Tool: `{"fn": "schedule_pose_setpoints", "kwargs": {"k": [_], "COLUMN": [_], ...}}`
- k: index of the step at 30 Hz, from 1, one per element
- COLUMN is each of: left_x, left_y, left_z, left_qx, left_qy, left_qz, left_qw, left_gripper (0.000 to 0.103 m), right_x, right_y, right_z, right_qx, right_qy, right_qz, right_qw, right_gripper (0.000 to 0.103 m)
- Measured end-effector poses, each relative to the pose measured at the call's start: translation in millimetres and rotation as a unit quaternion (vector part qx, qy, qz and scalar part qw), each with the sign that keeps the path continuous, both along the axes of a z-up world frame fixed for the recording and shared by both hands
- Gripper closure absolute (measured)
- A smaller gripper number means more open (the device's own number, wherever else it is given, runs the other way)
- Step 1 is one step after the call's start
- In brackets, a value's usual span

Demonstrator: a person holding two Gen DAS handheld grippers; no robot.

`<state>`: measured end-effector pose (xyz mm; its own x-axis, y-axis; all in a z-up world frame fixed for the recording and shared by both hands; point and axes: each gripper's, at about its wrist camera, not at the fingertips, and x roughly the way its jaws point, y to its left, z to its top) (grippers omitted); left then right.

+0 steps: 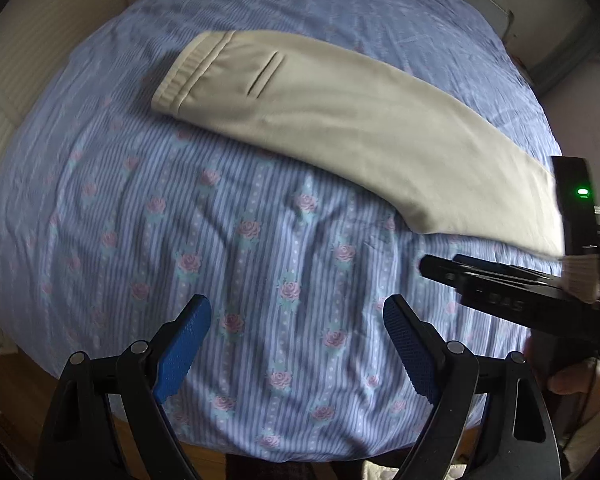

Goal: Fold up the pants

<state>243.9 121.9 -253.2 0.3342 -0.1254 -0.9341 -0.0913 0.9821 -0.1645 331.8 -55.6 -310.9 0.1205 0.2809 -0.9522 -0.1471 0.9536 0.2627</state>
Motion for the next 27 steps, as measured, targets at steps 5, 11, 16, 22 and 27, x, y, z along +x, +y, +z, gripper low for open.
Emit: {"fn": "schedule_pose_setpoints", "kwargs": {"k": [5,11,16,22,27], "left_x": [-1.5,-10.6,-20.7,-30.2,-34.5], "left_y": [4.7,5.6,-0.4,-9.2,-13.2], "left_z": [-15.0,-24.5,-26.4,-22.5,-13.6], "left_qx": [-0.008,-0.018,-0.027,-0.014,0.002], "left_qy": [0.015,0.026,0.027,0.029,0.027], "left_qz": [0.043,0.098,0.135,0.147,0.145], "left_qw": [0.9989,0.9947,0.9901,0.9886,0.9890], "left_gripper": [0.015,0.015,0.015,0.015,0.015], "right_x": [14.4,22.9,27.8,36.3,30.3], "right_y": [6.4,7.8,5.4,3.8,10.4], "right_z": [-31.4,-19.7,10.0,5.4,-21.7], "right_qx": [-0.022,-0.021,-0.011,0.008,-0.031], "right_qy": [0.013,-0.018,-0.078,-0.071,-0.065], "right_qz": [0.012,0.041,0.079,0.097,0.113], "right_qw": [1.000,0.999,0.994,0.993,0.991], "right_gripper": [0.047,0.047,0.047,0.047,0.047]}}
